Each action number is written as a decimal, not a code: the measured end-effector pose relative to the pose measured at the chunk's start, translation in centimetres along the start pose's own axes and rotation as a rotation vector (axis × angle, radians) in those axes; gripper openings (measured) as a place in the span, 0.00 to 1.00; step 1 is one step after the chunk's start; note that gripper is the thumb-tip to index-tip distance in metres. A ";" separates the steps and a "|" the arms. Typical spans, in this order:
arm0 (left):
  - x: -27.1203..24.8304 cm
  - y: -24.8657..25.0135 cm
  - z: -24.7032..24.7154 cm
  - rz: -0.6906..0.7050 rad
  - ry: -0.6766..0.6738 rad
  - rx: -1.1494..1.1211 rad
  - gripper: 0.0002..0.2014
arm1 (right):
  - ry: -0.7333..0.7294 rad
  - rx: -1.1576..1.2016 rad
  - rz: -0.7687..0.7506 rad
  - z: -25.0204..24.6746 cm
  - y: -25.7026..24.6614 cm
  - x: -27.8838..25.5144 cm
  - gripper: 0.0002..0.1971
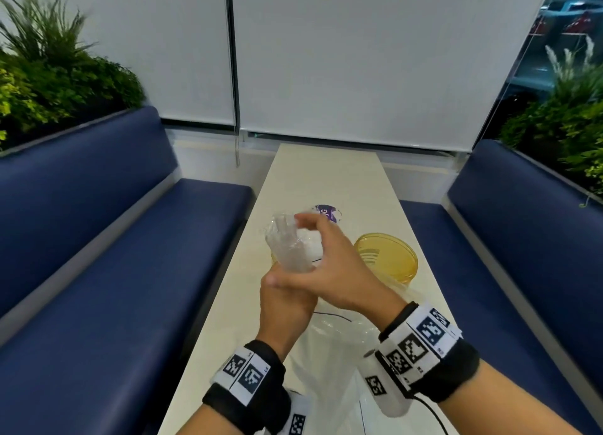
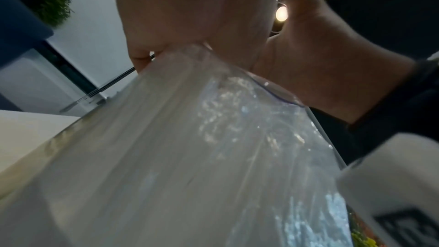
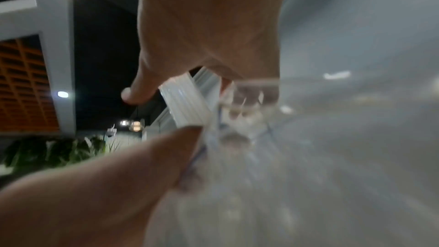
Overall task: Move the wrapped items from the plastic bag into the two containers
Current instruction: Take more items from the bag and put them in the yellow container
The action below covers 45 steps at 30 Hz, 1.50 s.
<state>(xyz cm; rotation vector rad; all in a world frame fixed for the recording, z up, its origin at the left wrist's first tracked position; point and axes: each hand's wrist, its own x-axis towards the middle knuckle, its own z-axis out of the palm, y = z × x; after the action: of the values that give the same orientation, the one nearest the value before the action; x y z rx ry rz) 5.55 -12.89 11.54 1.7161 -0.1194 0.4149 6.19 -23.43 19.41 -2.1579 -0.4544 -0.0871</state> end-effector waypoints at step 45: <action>0.6 0.5 -3.2 -0.149 -0.167 0.253 0.05 | 0.487 0.267 0.395 -8.2 17.4 3.4 0.26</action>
<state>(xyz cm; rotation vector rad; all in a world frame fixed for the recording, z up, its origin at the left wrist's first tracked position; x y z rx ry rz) 5.25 -9.79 12.65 1.9939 -0.0612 0.1808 16.31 -38.21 11.55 -1.8419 0.2307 -0.3035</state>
